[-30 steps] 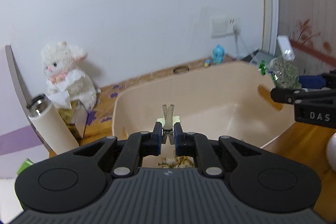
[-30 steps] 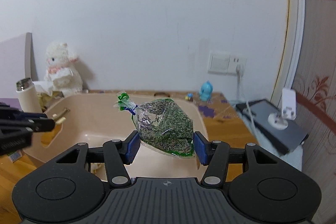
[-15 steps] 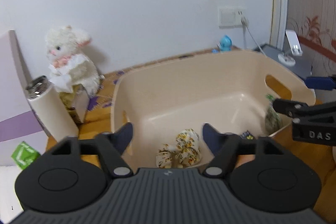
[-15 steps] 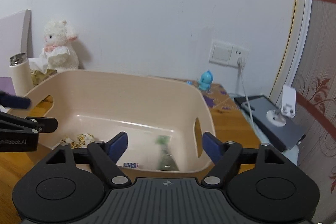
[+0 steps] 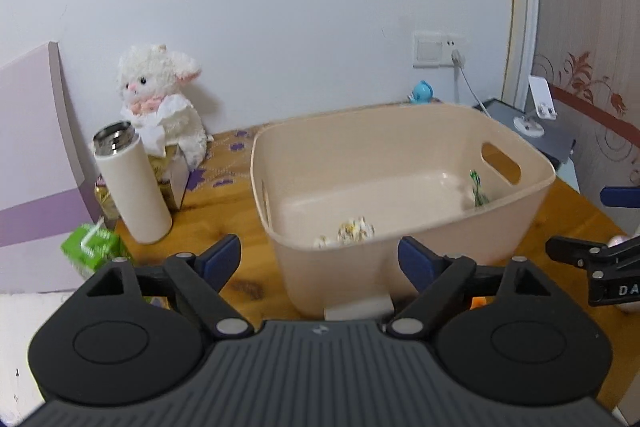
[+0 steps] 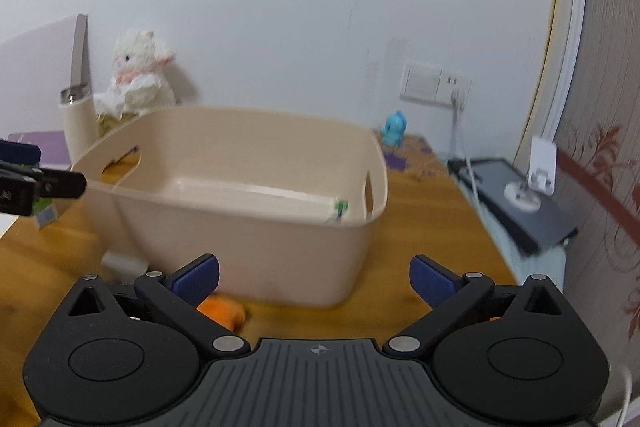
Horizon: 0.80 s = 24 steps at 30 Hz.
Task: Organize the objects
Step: 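Grasp the blue-and-white tea box with the left tool while the right tool grasps the orange plush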
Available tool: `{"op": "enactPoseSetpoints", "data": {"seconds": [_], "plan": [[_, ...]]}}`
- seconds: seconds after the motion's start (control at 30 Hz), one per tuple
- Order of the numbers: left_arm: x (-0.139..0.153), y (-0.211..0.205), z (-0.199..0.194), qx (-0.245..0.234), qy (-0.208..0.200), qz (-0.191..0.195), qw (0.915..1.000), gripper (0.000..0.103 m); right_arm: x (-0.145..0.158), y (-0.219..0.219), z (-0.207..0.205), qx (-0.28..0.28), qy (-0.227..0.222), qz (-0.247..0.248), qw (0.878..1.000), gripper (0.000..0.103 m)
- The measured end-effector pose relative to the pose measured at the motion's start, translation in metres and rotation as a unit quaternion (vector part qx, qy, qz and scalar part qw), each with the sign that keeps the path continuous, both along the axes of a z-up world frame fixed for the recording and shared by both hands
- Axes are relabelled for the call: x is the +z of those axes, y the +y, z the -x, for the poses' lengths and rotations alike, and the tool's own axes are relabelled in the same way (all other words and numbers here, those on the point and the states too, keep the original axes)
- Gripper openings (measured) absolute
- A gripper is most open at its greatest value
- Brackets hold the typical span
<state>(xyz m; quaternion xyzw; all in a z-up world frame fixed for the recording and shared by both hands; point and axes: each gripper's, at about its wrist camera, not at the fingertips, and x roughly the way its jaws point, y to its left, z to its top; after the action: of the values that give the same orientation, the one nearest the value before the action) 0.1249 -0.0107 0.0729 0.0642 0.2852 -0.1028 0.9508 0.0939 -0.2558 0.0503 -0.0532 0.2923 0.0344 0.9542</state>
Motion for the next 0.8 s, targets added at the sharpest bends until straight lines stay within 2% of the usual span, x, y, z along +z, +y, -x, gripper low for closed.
{"op": "enactPoseSetpoints", "data": {"seconds": [0.2, 0.37, 0.53, 0.8], "plan": [[-0.027, -0.005, 0.014, -0.023, 0.031, -0.023, 0.999, 0.091, -0.033, 0.0, 0.005, 0.005, 0.045, 0.005, 0.999, 0.103], [-0.061, -0.015, 0.014, -0.048, 0.075, -0.041, 0.9952, 0.091, -0.058, 0.012, 0.009, 0.014, 0.078, 0.01, 0.997, 0.103], [-0.089, -0.024, 0.007, -0.057, 0.109, -0.057, 0.9908, 0.091, -0.071, 0.02, 0.007, 0.015, 0.089, 0.013, 0.996, 0.103], [-0.108, -0.027, -0.009, -0.062, 0.138, -0.044, 0.9875, 0.091, -0.086, 0.03, -0.006, 0.021, 0.092, 0.024, 0.995, 0.103]]}}
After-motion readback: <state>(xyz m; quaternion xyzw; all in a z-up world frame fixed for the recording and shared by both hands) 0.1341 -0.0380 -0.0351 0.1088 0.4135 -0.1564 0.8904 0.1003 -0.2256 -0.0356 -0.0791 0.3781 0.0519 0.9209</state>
